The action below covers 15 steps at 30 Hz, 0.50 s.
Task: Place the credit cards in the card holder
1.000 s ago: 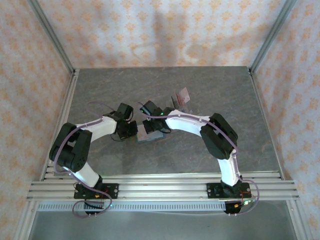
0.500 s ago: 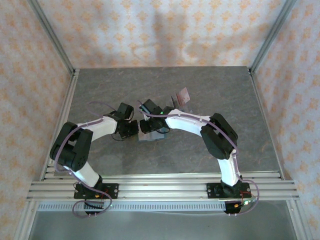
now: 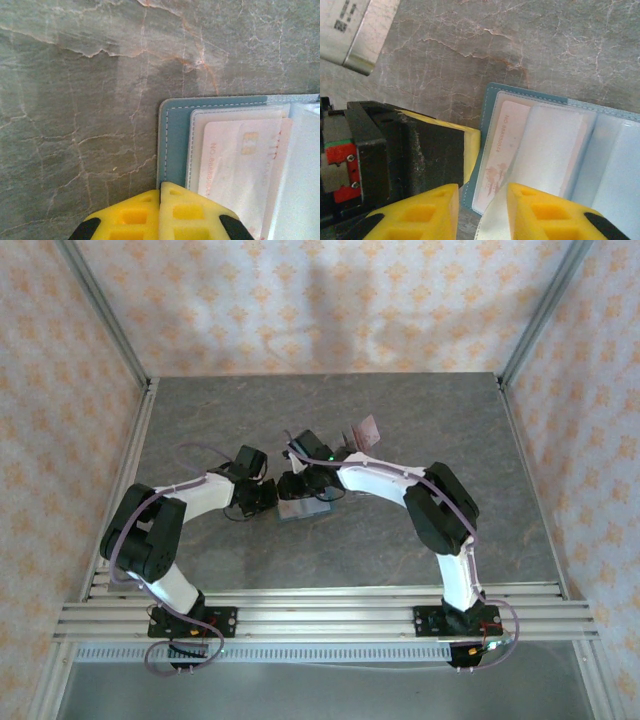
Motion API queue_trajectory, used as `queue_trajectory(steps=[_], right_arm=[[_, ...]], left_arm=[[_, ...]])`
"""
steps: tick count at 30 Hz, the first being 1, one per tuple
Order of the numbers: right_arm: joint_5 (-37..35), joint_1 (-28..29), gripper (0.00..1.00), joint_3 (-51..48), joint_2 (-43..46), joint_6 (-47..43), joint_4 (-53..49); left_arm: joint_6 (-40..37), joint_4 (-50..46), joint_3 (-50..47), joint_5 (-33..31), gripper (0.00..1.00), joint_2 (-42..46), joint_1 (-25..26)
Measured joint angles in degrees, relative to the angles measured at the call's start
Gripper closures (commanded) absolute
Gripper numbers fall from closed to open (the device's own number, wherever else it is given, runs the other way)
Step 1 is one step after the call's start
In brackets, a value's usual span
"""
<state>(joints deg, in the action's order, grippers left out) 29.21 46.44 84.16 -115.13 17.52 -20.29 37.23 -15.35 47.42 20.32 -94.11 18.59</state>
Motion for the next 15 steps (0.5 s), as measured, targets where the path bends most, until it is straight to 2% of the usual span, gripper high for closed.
queue_trajectory(steps=[15], right_arm=[[7.0, -2.2, 0.65, -3.4, -0.5, 4.8, 8.8]], left_arm=[[0.0, -1.2, -0.3, -1.0, 0.92, 1.0, 0.0]])
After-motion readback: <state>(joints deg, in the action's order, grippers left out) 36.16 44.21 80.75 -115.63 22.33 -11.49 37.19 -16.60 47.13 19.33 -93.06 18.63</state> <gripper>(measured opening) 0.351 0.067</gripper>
